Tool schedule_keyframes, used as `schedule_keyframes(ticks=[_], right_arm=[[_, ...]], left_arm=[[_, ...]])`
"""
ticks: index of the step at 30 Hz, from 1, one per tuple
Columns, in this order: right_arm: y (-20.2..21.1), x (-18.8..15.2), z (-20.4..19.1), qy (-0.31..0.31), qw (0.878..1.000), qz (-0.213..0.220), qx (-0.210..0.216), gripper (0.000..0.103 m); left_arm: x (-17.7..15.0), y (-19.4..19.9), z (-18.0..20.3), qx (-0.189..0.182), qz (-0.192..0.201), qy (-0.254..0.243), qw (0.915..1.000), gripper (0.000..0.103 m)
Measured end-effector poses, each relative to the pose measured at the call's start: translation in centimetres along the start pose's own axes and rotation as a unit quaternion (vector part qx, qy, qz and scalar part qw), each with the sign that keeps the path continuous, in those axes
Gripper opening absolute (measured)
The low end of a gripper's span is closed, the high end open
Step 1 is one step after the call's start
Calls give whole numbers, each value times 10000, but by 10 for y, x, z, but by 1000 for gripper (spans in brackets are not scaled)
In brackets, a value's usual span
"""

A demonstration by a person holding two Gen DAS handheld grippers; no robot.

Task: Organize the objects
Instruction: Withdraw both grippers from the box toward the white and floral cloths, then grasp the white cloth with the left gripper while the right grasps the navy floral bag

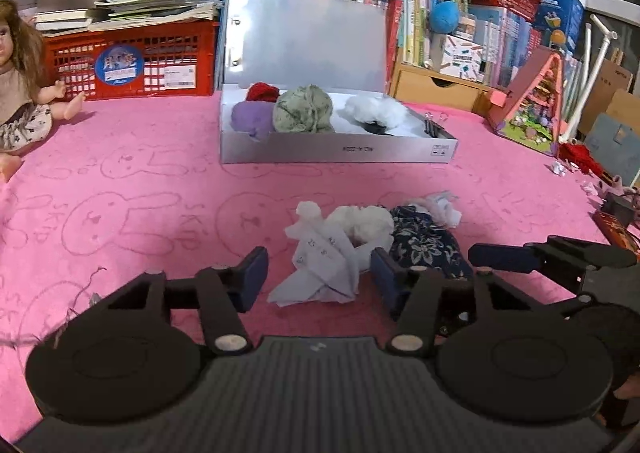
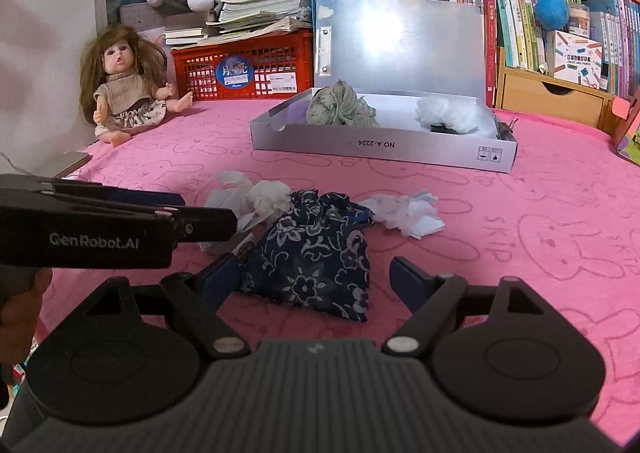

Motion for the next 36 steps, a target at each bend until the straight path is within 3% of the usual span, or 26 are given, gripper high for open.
schedule_keyframes(ticks=[4,25,36], right_arm=[[-4,2,-1,-56,10000,-8,26,89],[-11,2,-8,110,9999,-48,-55,89],[-8,1,-10,108,9999,29,48,73]], left_arm=[[4,2,-6,108,161,74,9998,51],[0,-20,-3,-95,-16,200,9998,52],[2,-10,-3,-72,58,240,9997,37]])
Point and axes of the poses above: each gripper's, at about its wrist camera, not at the fingertips, and y roughly against the way its jaws point, z to its right, x to its top, the point moved 10 cm from there along -y, roughly the way its jaws point, and after that the axes turned 5 degrees about y, right-handed, at the moved point
